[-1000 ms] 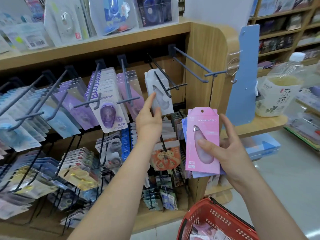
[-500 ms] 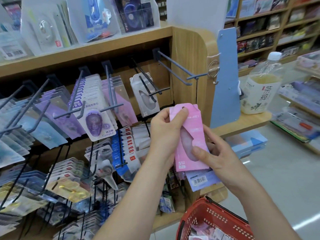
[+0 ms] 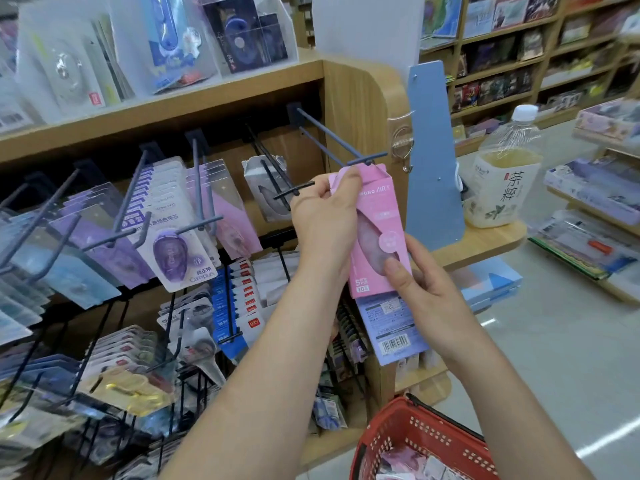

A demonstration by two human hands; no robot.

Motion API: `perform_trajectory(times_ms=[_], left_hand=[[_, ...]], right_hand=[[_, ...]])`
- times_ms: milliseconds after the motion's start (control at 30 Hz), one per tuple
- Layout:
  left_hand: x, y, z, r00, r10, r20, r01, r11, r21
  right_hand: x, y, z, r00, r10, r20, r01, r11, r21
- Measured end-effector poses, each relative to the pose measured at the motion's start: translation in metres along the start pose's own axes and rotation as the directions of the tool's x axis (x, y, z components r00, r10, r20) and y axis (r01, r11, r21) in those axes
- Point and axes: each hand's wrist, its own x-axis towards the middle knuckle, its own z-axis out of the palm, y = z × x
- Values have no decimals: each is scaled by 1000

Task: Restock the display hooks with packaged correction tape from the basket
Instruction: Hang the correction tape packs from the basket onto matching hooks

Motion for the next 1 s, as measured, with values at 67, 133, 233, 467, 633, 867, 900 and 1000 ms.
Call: perform_trajectory(times_ms=[67, 133, 233, 467, 633, 867, 900, 1000], left_hand=[[1, 1, 2, 1000, -19, 4, 19, 1000, 12], [-1, 4, 3, 998, -53, 19, 52, 998, 46], [-15, 1, -6, 993, -91, 78, 79, 986, 147], [-72, -29, -55, 955, 159, 252, -254, 877, 409], [-61, -32, -58, 979, 13, 202, -54, 978, 200], [-30, -50, -49, 993, 61, 96, -80, 976, 202], [-25, -50, -49, 993, 80, 83, -96, 972, 214], [-3, -52, -50, 993, 117, 34, -121, 957, 262]], right_hand=[[0, 0, 0, 1000, 13, 1, -13, 1000, 1], [0, 0, 0, 999, 29, -15, -28, 1000, 12], [3, 1, 1, 998, 48, -31, -47, 999, 24], [8, 2, 4, 996, 59, -74, -57, 998, 26], [8, 8, -3, 985, 86, -147, -87, 996, -5], [-10, 5, -37, 944, 156, -290, -175, 984, -40], [-11, 3, -40, 938, 152, -310, -166, 986, -20], [-12, -1, -44, 941, 174, -291, -167, 985, 50]])
